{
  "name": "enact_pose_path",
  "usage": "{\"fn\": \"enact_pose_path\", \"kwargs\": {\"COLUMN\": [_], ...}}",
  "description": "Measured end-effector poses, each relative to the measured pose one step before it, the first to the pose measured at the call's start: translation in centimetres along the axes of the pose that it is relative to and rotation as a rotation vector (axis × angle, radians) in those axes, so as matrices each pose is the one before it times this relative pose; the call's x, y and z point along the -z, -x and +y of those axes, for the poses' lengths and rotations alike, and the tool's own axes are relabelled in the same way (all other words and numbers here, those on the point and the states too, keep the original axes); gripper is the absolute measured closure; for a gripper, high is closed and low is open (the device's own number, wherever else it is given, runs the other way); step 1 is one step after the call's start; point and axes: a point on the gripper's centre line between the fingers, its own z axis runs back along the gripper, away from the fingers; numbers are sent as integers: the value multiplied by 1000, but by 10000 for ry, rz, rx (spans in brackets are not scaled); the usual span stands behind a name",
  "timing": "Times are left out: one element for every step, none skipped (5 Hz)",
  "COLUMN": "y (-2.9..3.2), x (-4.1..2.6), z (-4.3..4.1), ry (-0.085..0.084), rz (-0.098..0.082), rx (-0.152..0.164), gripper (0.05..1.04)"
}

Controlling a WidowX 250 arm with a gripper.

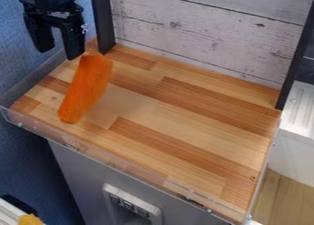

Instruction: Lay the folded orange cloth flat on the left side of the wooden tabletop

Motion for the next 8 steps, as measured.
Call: {"fn": "enact_pose_path", "kwargs": {"y": [-487,-1452,-1359,-1464,-1262,-867,-464,-417], "x": [477,-222,71,543,485,637,1082,1435], "z": [56,205,661,548,427,351,168,239], "ry": [46,-53,-99,-30,-34,-44,-60,-83], "rz": [166,-128,-208,-300,-247,-99,-1,18], "rx": [-300,-403,-395,-342,-443,-364,-288,-226], "gripper": [85,89,89,85,85,129,406,709]}}
